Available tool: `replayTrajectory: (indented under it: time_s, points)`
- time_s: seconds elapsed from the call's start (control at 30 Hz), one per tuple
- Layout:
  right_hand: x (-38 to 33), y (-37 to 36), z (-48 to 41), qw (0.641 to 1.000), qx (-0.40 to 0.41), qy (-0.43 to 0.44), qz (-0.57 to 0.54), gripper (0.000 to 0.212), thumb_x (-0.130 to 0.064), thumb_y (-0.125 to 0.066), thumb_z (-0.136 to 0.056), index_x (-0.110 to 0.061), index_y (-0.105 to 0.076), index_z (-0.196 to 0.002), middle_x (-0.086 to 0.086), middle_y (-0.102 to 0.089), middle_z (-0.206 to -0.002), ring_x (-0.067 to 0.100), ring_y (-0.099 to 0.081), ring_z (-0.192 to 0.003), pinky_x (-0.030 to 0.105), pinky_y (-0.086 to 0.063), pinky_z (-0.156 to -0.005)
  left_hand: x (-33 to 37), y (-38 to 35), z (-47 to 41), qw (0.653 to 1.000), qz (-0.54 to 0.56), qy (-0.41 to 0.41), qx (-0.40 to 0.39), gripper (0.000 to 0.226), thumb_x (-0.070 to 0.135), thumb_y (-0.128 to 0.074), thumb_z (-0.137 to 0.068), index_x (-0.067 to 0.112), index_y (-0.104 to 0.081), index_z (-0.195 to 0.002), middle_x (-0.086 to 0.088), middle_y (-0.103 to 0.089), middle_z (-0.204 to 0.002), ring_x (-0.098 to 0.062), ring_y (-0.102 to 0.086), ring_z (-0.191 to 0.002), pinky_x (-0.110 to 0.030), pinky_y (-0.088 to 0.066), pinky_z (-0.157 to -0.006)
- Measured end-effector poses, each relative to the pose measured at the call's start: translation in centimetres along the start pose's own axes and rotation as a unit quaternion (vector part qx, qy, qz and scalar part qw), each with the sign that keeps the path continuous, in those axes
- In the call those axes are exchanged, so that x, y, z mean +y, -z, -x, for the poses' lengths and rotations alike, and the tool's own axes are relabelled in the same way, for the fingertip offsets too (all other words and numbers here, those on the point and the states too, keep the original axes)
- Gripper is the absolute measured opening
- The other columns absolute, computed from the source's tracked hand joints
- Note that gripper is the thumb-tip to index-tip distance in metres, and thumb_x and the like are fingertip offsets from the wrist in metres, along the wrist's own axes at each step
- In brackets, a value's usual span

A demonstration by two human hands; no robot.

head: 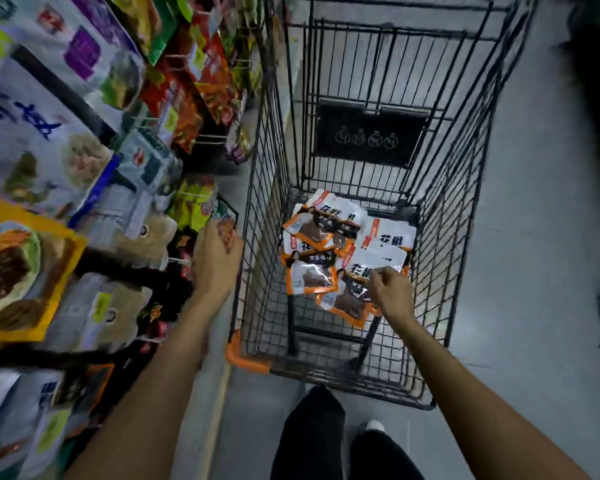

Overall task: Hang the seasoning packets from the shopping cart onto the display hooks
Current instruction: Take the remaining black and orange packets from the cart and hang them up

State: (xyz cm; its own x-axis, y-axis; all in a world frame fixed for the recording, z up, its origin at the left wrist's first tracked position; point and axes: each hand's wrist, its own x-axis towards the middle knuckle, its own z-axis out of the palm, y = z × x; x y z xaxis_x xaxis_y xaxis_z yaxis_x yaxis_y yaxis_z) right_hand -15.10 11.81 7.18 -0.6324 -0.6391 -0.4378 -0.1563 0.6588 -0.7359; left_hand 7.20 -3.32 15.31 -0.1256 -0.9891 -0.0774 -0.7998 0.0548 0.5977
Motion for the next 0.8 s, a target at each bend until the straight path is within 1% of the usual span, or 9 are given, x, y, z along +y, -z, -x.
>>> replayTrajectory:
  time_s: [0.07, 0.2, 0.27, 0.37, 0.5, 0.57, 0.67, 0.73, 0.8]
  points:
    - [-0.1, -2.3, -3.5, 1.0, -0.003, -0.028, 0.002, 0.024, -0.019, -0.05, -0.099, -0.001, -0.066, -0.098, 0.011, -0.071, -0.095, 0.028, -0.065, -0.082, 0.035, -0.049, -0.077, -0.4, -1.7, -2.6, 0.999, -0.004, 0.009, -0.032, 0.044, 0.03, -0.052, -0.097, 0.004, -0.043, -0.132, -0.017, -0.052, -0.127, -0.031, -0.05, -0.116, -0.037, -0.04, -0.092]
    - [-0.1, -7.2, -10.5, 0.998, -0.035, -0.049, -0.023, 0.036, -0.028, -0.051, -0.099, 0.005, -0.064, -0.1, 0.024, -0.069, -0.095, 0.038, -0.067, -0.088, 0.054, -0.052, -0.083, -1.4, -5.2, -6.8, 0.998, -0.024, 0.003, -0.059, 0.056, 0.035, -0.05, -0.098, 0.007, -0.033, -0.143, -0.014, -0.044, -0.141, -0.03, -0.043, -0.127, -0.035, -0.036, -0.098]
    - [0.1, -9.5, -13.9, 0.995, -0.047, -0.075, -0.034, 0.044, -0.031, -0.05, -0.1, 0.011, -0.063, -0.096, 0.03, -0.066, -0.095, 0.04, -0.064, -0.089, 0.056, -0.051, -0.085, -1.9, -6.5, -7.8, 0.998, -0.025, -0.013, -0.061, 0.053, 0.032, -0.048, -0.099, 0.007, -0.034, -0.143, -0.014, -0.045, -0.142, -0.028, -0.043, -0.129, -0.032, -0.035, -0.1]
    - [0.5, -12.4, -17.5, 0.985, -0.057, -0.126, -0.103, 0.03, -0.022, -0.053, -0.099, -0.003, -0.059, -0.077, 0.021, -0.059, -0.085, 0.029, -0.055, -0.079, 0.041, -0.047, -0.075, -2.8, -7.9, -8.1, 0.996, -0.033, -0.064, -0.043, 0.04, 0.021, -0.044, -0.101, 0.003, -0.042, -0.136, -0.019, -0.057, -0.124, -0.031, -0.053, -0.113, -0.029, -0.038, -0.084]
    - [1.0, -14.7, -19.9, 0.969, -0.073, -0.16, -0.172, 0.011, -0.019, -0.055, -0.097, -0.009, -0.057, -0.094, 0.003, -0.056, -0.075, 0.014, -0.053, -0.063, 0.018, -0.045, -0.049, -3.5, -8.1, -7.9, 0.992, -0.016, -0.121, -0.025, 0.031, 0.009, -0.046, -0.099, -0.004, -0.048, -0.128, -0.017, -0.061, -0.102, -0.018, -0.052, -0.086, -0.014, -0.03, -0.07]
    - [1.1, -15.3, -20.7, 0.958, -0.079, -0.201, -0.186, 0.011, -0.018, -0.058, -0.095, -0.007, -0.057, -0.095, 0.003, -0.056, -0.077, 0.013, -0.053, -0.063, 0.019, -0.045, -0.049, -3.7, -8.0, -8.1, 0.992, -0.016, -0.124, -0.031, 0.031, 0.008, -0.046, -0.099, -0.003, -0.049, -0.128, -0.015, -0.061, -0.098, -0.018, -0.051, -0.082, -0.014, -0.031, -0.069]
    - [1.0, -16.0, -21.9, 0.948, -0.067, -0.242, -0.197, 0.017, -0.02, -0.064, -0.091, -0.008, -0.055, -0.083, 0.005, -0.058, -0.077, 0.013, -0.054, -0.059, 0.02, -0.044, -0.046, -3.6, -8.1, -8.2, 0.993, -0.015, -0.113, -0.033, 0.034, 0.009, -0.046, -0.099, -0.002, -0.047, -0.132, -0.019, -0.062, -0.106, -0.027, -0.058, -0.093, -0.016, -0.036, -0.076]
    - [0.8, -16.6, -22.6, 0.948, -0.042, -0.244, -0.2, 0.021, -0.024, -0.069, -0.088, -0.007, -0.057, -0.086, 0.004, -0.062, -0.079, 0.013, -0.057, -0.059, 0.02, -0.042, -0.042, -3.6, -8.1, -8.2, 0.993, -0.019, -0.11, -0.031, 0.036, 0.009, -0.046, -0.099, -0.003, -0.047, -0.133, -0.021, -0.063, -0.107, -0.029, -0.059, -0.095, -0.015, -0.036, -0.077]
    - [0.4, -17.0, -23.2, 0.942, -0.032, -0.249, -0.223, 0.021, -0.024, -0.07, -0.087, -0.008, -0.058, -0.087, 0.006, -0.065, -0.087, 0.015, -0.061, -0.065, 0.023, -0.048, -0.05, -3.5, -8.2, -8.1, 0.994, -0.021, -0.106, -0.028, 0.036, 0.009, -0.045, -0.099, -0.003, -0.047, -0.133, -0.019, -0.063, -0.105, -0.026, -0.058, -0.091, -0.016, -0.036, -0.075]
